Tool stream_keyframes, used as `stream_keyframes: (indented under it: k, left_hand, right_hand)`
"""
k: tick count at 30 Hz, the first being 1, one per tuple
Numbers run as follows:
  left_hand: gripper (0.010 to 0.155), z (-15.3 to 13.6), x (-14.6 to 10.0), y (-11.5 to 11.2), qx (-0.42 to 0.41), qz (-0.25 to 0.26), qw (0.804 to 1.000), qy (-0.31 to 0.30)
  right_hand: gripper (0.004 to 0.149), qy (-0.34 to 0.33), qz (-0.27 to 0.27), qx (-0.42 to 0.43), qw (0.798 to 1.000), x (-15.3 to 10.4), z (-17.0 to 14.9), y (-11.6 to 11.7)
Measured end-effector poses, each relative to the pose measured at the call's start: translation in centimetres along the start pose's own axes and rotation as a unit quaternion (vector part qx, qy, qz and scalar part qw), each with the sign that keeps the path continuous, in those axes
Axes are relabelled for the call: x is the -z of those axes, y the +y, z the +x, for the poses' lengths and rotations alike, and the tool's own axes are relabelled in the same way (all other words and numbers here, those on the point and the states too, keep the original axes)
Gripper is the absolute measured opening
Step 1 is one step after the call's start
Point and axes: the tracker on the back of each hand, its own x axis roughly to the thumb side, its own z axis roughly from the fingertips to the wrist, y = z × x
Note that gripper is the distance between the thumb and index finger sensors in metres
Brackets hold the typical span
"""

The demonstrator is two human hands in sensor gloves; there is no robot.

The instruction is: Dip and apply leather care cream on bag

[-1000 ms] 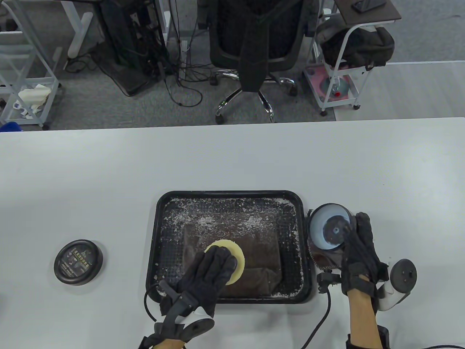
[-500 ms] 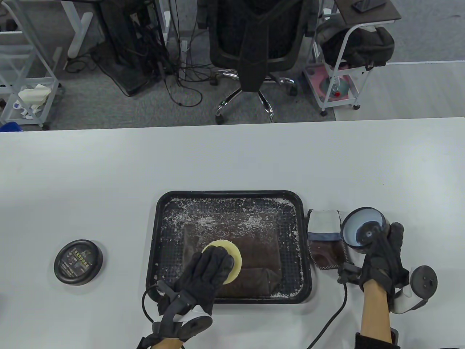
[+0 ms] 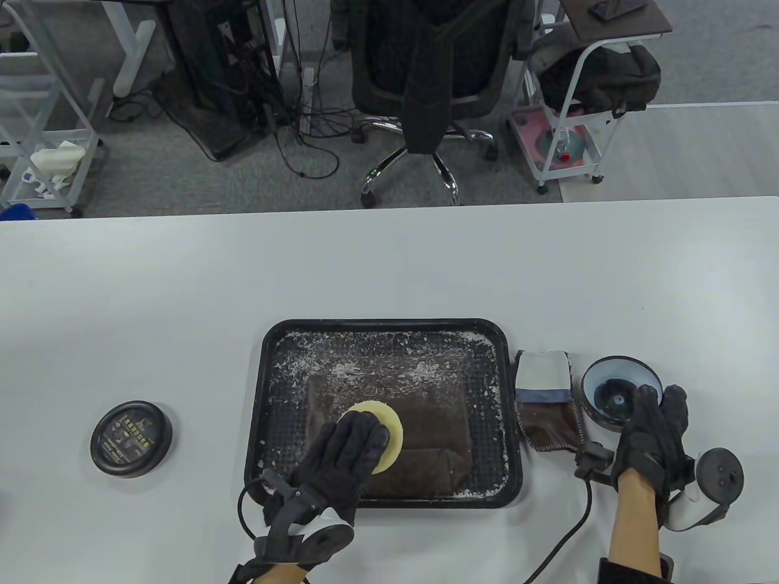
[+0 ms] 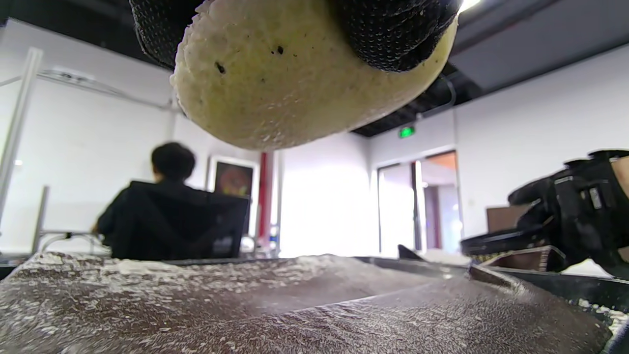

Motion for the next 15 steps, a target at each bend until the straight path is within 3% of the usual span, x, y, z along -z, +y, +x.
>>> stream_keyframes:
  k: [9, 12, 15]
  left_hand:
    - [0.059, -0.7, -0.1, 0.1, -0.001, 0.001, 1.0, 0.017]
    - [0.059, -0.9, -0.1, 0.1, -0.003, 0.001, 1.0, 0.021]
    - [0.059, -1.1, -0.2, 0.1, -0.004, 0.0, 1.0, 0.025]
  right_hand:
    - [0.078, -0.093, 0.06, -0.108, 0.988, -1.6, 3.7, 1.2]
    - [0.079, -0.186, 0.077, -0.183, 0.962, -3.4, 5.8, 2.6]
    - [0.078, -0.285, 0.136, -0.211, 0.925, -5.3, 7.2, 5.0]
